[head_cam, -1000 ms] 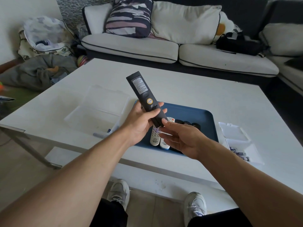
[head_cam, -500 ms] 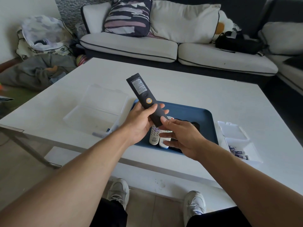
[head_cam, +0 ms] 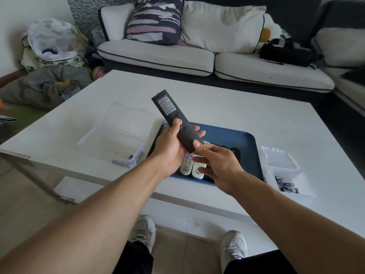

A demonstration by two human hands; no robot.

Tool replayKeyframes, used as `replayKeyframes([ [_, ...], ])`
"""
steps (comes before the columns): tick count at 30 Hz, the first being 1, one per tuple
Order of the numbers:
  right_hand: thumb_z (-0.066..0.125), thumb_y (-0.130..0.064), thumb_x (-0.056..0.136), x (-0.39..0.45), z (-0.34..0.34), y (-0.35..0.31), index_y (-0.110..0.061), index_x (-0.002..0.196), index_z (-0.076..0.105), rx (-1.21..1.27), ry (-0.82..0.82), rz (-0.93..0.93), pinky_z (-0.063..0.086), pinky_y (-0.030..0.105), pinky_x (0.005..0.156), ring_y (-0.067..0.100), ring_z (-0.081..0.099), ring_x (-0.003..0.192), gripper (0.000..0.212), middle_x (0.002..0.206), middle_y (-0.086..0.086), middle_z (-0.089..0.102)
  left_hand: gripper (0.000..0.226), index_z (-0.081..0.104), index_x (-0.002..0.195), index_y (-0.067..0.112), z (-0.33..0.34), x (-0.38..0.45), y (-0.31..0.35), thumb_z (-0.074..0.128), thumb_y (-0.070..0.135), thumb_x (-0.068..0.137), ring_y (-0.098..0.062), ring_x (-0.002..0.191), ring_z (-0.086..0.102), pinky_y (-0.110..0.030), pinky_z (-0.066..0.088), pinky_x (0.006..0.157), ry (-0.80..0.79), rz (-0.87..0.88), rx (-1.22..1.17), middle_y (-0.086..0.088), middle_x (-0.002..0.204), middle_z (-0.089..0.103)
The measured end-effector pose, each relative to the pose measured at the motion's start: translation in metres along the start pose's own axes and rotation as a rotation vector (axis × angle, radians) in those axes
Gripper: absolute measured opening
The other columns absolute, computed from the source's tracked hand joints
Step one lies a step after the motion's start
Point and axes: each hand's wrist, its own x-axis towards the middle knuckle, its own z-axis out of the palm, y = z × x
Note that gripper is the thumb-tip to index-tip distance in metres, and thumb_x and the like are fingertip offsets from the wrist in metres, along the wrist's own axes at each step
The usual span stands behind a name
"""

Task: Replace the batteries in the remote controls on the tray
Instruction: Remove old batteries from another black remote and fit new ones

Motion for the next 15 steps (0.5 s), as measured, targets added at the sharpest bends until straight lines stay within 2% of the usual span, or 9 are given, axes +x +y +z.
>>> replayKeyframes([
  [2,0.078,-0.037,0.083,-0.001,0.001,0.0,-0.008,0.102,0.072,0.001,-0.005,-0.008,0.052,0.025,0.061,0.014,0.071,0.085,0.036,0.095,0.003,0.075,0.042,0.043,0.14,0.008,-0.003,0.001,0.001,0.034,0.036,0.11,-0.029,0.097,0.075,-0.041,0.063,0.07,0.01,-0.03,-0.016,-0.017,0.117,0.066],
  [4,0.079,-0.031,0.085,0.002,0.004,0.0,-0.005,0.097,0.066,0.045,0.01,-0.046,0.056,0.027,0.06,0.02,0.075,0.087,0.031,0.099,0.011,0.075,0.044,0.05,0.137,0.008,-0.007,0.004,0.0,0.037,0.039,0.108,-0.028,0.103,0.073,-0.04,0.061,0.081,0.053,-0.078,0.031,-0.015,0.117,0.072],
  [6,0.078,-0.023,0.087,0.006,0.008,-0.004,-0.006,0.094,0.059,0.119,0.083,-0.134,0.061,0.034,0.066,0.027,0.076,0.087,0.026,0.1,0.019,0.074,0.04,0.059,0.129,0.014,-0.014,0.008,-0.005,0.04,0.042,0.107,-0.024,0.106,0.072,-0.038,0.055,0.097,0.169,-0.122,0.18,-0.006,0.112,0.076],
  [7,0.077,-0.021,0.087,0.009,0.011,-0.006,-0.006,0.093,0.057,0.092,0.14,-0.207,0.062,0.039,0.069,0.028,0.076,0.084,0.025,0.097,0.019,0.075,0.039,0.059,0.128,0.016,-0.017,0.01,-0.008,0.04,0.042,0.107,-0.022,0.106,0.071,-0.036,0.053,0.099,0.23,-0.144,0.259,-0.002,0.113,0.075],
  [9,0.074,-0.026,0.087,0.016,0.012,-0.009,-0.013,0.094,0.057,-0.146,0.261,-0.371,0.063,0.041,0.071,0.022,0.076,0.075,0.023,0.084,0.008,0.077,0.029,0.058,0.121,0.014,-0.023,0.016,-0.009,0.04,0.033,0.108,-0.021,0.104,0.07,-0.036,0.053,0.097,0.365,-0.123,0.354,-0.002,0.116,0.07],
  [11,0.071,-0.031,0.088,0.021,0.01,-0.008,-0.023,0.095,0.057,-0.411,0.335,-0.471,0.06,0.034,0.06,0.017,0.071,0.066,0.017,0.076,-0.001,0.074,0.024,0.06,0.117,0.017,-0.037,0.021,-0.005,0.04,0.015,0.104,-0.022,0.106,0.068,-0.04,0.052,0.101,0.512,0.031,0.601,-0.003,0.12,0.069],
  [13,0.067,-0.029,0.088,0.025,0.009,-0.006,-0.031,0.088,0.058,-0.647,0.347,-0.551,0.047,0.025,0.048,0.012,0.06,0.057,0.009,0.069,-0.008,0.068,0.038,0.056,0.131,0.017,-0.056,0.022,0.002,0.04,0.005,0.099,-0.023,0.116,0.062,-0.039,0.048,0.104,0.511,0.157,0.951,-0.002,0.129,0.065],
  [15,0.063,-0.026,0.086,0.034,0.011,-0.001,-0.023,0.076,0.06,-0.858,0.34,-0.627,0.041,0.025,0.047,0.014,0.053,0.057,0.011,0.061,-0.005,0.061,0.047,0.046,0.145,0.015,-0.076,0.022,0.003,0.039,0.003,0.1,-0.023,0.126,0.055,-0.038,0.044,0.108,0.392,0.121,1.161,-0.003,0.14,0.058],
])
